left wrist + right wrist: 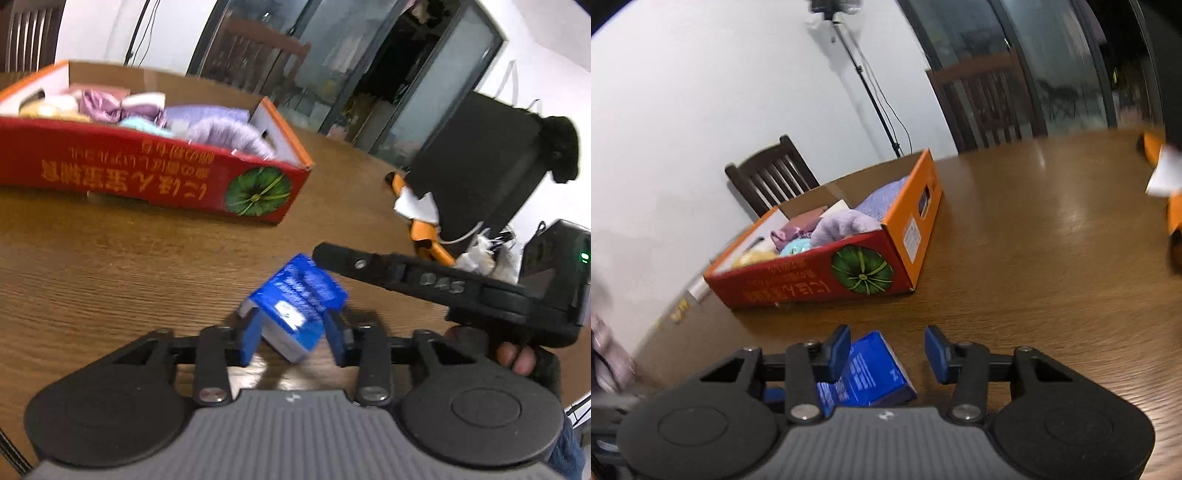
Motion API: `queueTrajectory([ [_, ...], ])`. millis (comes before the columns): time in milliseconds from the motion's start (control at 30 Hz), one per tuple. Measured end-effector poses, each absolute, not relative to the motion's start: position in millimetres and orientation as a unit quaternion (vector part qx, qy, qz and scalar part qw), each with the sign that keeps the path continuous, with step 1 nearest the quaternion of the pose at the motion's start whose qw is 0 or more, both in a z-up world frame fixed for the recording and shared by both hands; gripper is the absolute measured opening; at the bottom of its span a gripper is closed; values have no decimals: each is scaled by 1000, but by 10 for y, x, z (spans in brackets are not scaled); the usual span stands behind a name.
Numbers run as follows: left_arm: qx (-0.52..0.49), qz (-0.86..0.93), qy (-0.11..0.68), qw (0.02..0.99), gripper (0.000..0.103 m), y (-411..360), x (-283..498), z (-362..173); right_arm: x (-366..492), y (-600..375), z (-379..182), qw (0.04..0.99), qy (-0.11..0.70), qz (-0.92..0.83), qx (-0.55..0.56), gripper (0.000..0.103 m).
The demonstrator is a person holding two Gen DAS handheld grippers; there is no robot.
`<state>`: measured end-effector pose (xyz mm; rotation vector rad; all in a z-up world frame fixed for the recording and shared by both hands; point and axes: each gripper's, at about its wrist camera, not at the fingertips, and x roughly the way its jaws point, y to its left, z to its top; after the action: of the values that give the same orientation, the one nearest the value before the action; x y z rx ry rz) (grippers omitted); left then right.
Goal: Organize soft objects
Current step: 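Close both grippers on the blue tissue box and lift it, then carry the blue tissue box into the box beside the towel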
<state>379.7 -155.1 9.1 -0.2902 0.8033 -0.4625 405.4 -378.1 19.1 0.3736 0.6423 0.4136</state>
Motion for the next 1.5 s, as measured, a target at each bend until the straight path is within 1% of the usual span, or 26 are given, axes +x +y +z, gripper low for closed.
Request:
queueTrajectory([
  [67,-141,-219,382,887,28,-1490,3844,50,4078,-3817,105,902,320,214,198,37],
  [100,-144,-218,379,888,25,-1442,3862,45,4069,-3806,99,900,330,210,192,34],
  [167,-149,-203,372,893,24,-1343,3877,41,4019,-3758,105,895,333,233,186,30],
  [233,-152,-185,368,898,26,-1241,3881,41,3971,-3672,116,889,337,255,176,30],
  [300,-180,-178,373,893,29,-1134,3895,44,3942,-3600,133,893,336,253,161,32],
  [333,-189,-185,376,888,32,-1104,3906,47,3942,-3578,130,894,338,250,155,33],
  [367,-193,-190,376,886,39,-1089,3912,52,3944,-3567,123,894,340,248,155,34],
  [400,-194,-193,373,887,41,-1092,3917,62,3951,-3563,120,894,342,246,155,34],
  [467,-185,-201,370,888,42,-1142,3922,64,3951,-3596,120,893,341,246,160,34],
  [533,-182,-203,382,883,41,-1221,3971,23,3964,-3642,121,896,337,239,165,35],
  [600,-179,-200,384,883,36,-1282,4000,-9,3969,-3695,105,898,334,228,174,35],
  [667,-184,-200,385,882,34,-1293,4009,-18,3988,-3712,79,895,337,229,181,35],
  [733,-188,-198,383,882,33,-1289,3986,-29,3991,-3699,67,893,338,235,182,30],
  [767,-188,-195,383,883,31,-1281,3953,-26,3989,-3685,67,892,336,241,182,25],
  [867,-183,-188,387,884,30,-1251,3790,18,3930,-3627,71,890,336,244,186,23],
  [1133,-164,-202,369,892,30,-1013,3145,210,3124,-3320,127,904,313,222,189,23],
  [1233,-167,-207,341,902,30,-937,3133,405,3015,-3238,300,911,296,225,178,23],
  [1300,-167,-214,311,911,30,-911,3227,607,3027,-3185,523,922,271,226,157,23],
  [1400,-174,-226,273,919,30,-880,3574,959,3204,-3119,901,938,236,224,121,23],
  [1500,-177,-235,248,923,30,-913,4057,1218,3590,-3084,1220,950,210,210,95,23],
])
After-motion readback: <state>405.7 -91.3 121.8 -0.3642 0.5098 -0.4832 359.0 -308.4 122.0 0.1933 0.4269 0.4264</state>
